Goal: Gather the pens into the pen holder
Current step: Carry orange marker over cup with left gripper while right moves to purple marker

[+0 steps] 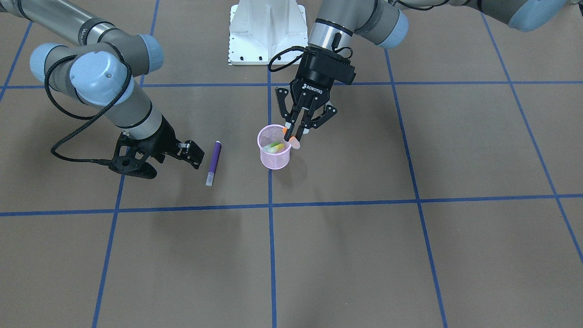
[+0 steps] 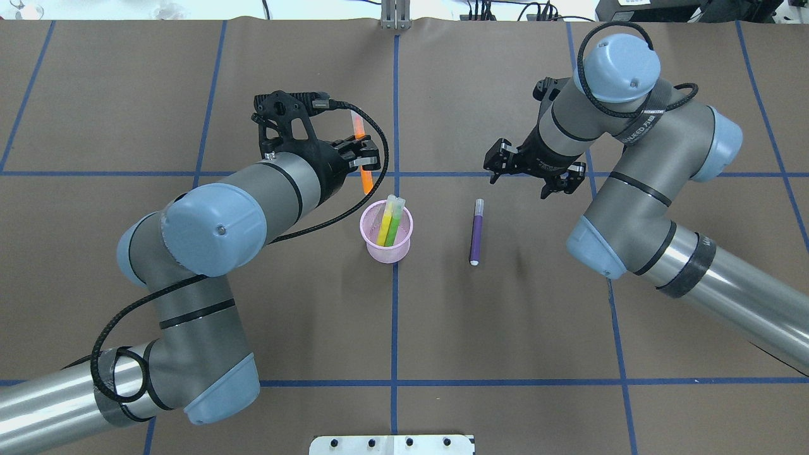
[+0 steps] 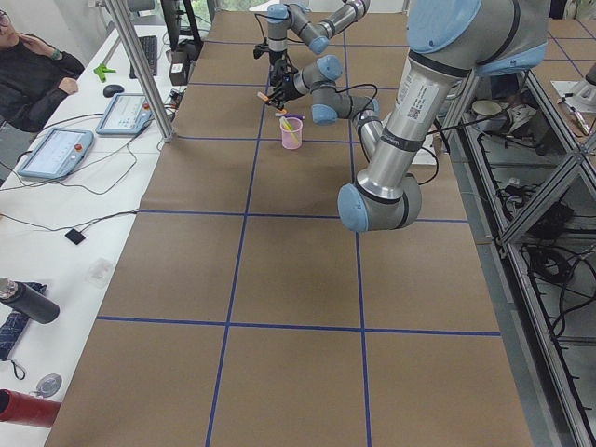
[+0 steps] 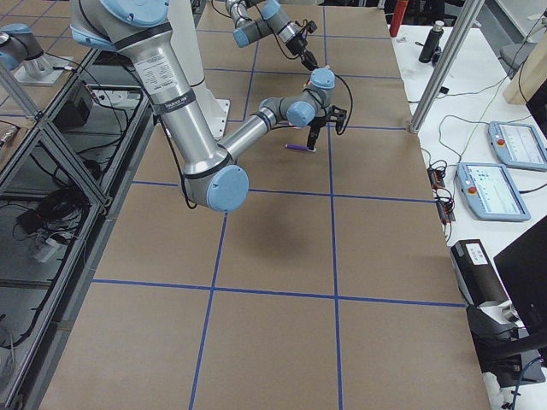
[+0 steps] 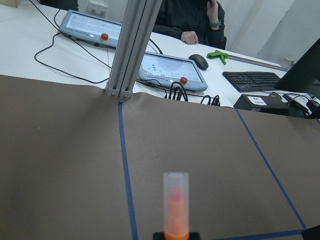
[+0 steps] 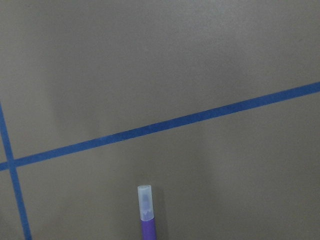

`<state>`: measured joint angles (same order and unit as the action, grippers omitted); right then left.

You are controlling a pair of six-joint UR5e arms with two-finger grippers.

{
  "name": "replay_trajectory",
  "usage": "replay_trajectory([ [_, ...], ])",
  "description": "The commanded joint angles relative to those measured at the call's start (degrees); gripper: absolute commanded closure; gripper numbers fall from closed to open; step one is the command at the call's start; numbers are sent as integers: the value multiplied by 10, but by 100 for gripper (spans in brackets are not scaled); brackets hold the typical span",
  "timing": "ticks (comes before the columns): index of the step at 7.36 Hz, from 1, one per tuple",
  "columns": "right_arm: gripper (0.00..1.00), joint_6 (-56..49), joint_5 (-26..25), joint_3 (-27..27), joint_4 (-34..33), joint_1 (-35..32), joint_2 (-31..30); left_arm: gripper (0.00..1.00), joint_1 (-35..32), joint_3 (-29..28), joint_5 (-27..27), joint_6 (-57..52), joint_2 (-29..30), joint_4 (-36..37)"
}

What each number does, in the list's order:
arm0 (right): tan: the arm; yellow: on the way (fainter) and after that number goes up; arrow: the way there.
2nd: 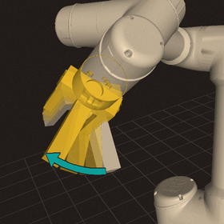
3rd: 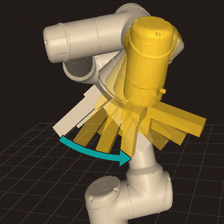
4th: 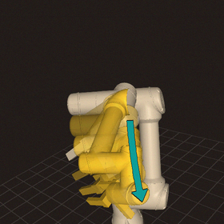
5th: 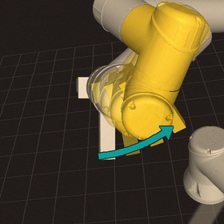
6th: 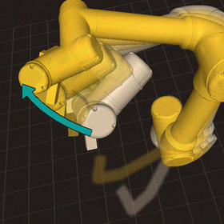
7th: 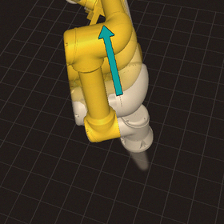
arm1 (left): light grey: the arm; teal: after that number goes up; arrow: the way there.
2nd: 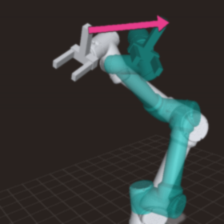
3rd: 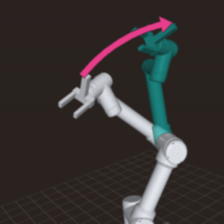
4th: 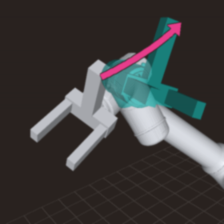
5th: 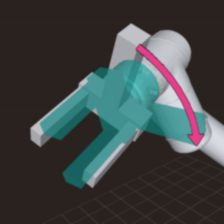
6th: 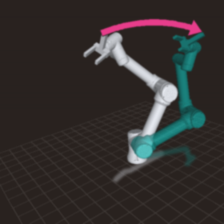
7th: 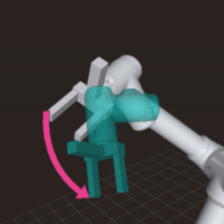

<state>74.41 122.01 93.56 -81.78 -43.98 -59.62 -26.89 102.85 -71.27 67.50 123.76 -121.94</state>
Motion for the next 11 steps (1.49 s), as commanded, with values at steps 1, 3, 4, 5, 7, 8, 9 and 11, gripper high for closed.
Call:
replay_trajectory([
  [1,1,4,0,-49,1,13,39,100,2,-18,10,-1,1,-21],
  [3,1,-4,-1,-71,2,16,45,100,10,-17,10,-1,3,-21],
  [4,2,-5,-2,-89,3,19,56,100,10,-16,10,0,3,-21],
  [5,2,-5,-4,-111,10,23,70,100,19,-16,10,0,3,-21],
  [7,2,-2,-5,-123,26,26,72,100,39,-33,35,0,-1,-22],
  [8,2,-1,-5,-125,26,29,74,100,48,-39,47,-1,1,-27],
  [9,2,-1,-5,-126,27,32,73,100,50,-46,48,-1,1,-28],
  [11,2,-1,-5,-130,28,35,73,100,52,-62,48,0,4,-28],
])
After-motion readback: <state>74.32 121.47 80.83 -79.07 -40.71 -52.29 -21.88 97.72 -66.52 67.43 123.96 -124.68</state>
